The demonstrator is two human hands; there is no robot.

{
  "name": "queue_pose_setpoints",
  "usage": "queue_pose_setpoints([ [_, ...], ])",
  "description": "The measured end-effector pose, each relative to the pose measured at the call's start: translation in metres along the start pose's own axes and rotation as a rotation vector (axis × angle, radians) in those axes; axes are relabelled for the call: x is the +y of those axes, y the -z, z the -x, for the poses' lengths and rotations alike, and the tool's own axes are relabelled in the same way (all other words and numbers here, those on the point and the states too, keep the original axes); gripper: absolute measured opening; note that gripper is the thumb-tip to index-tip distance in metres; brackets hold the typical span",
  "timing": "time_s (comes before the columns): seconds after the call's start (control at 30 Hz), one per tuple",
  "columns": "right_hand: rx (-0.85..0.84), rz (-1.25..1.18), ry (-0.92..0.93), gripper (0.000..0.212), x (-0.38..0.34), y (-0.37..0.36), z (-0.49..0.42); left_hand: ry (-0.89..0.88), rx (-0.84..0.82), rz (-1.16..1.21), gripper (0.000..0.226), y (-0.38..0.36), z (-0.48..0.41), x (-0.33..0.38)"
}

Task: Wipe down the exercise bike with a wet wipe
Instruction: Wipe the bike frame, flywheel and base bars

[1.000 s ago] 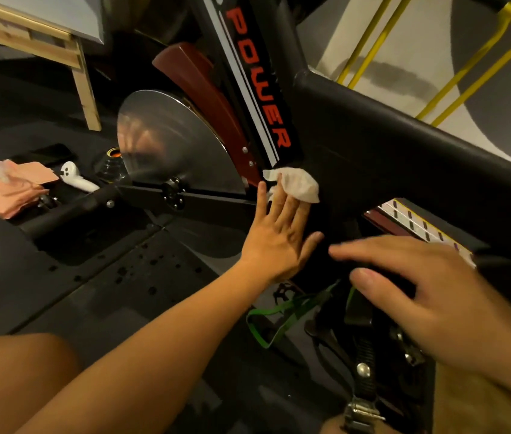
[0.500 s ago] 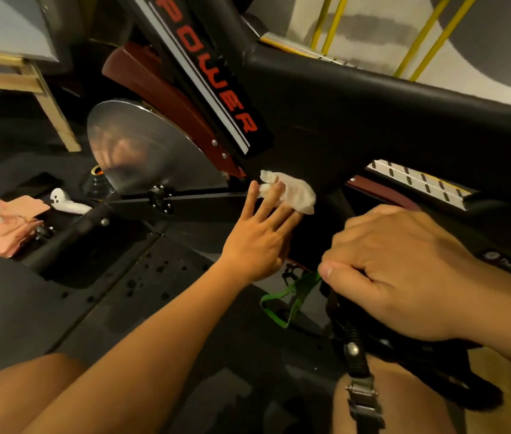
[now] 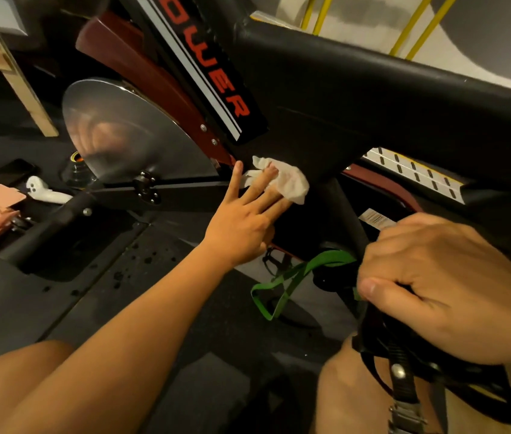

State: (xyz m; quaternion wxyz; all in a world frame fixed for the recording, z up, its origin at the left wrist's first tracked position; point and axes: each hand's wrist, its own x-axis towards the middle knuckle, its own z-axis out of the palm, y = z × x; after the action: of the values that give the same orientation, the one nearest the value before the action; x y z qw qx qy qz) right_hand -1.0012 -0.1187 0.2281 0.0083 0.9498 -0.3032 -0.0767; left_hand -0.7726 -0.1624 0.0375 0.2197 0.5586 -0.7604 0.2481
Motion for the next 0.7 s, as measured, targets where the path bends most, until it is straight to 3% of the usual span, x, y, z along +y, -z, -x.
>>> queue_pose_setpoints([
  [0.17,-0.038,-0.032,-0.039,0.040,0.009,-0.006,0.019,0.065,0.000,0.040,0.062,-0.002,-0.001,0.022],
  [0.3,-0.018,-0.075,-0.049,0.036,0.022,-0.017,0.038,-0.265,-0.042,0.079,0.063,-0.009,-0.005,0.058],
  [0.43,0.067,-0.131,-0.036,0.036,0.032,-0.030,0.057,-0.305,-0.025,0.063,0.065,-0.019,-0.004,0.057],
  [0.57,0.265,-0.258,-0.029,0.039,0.040,-0.055,0.082,-0.168,0.028,-0.006,0.082,-0.002,-0.017,0.035],
  [0.7,0.470,-0.434,-0.169,0.051,0.040,-0.087,0.106,-0.070,-0.026,-0.049,0.086,0.001,-0.015,0.037],
])
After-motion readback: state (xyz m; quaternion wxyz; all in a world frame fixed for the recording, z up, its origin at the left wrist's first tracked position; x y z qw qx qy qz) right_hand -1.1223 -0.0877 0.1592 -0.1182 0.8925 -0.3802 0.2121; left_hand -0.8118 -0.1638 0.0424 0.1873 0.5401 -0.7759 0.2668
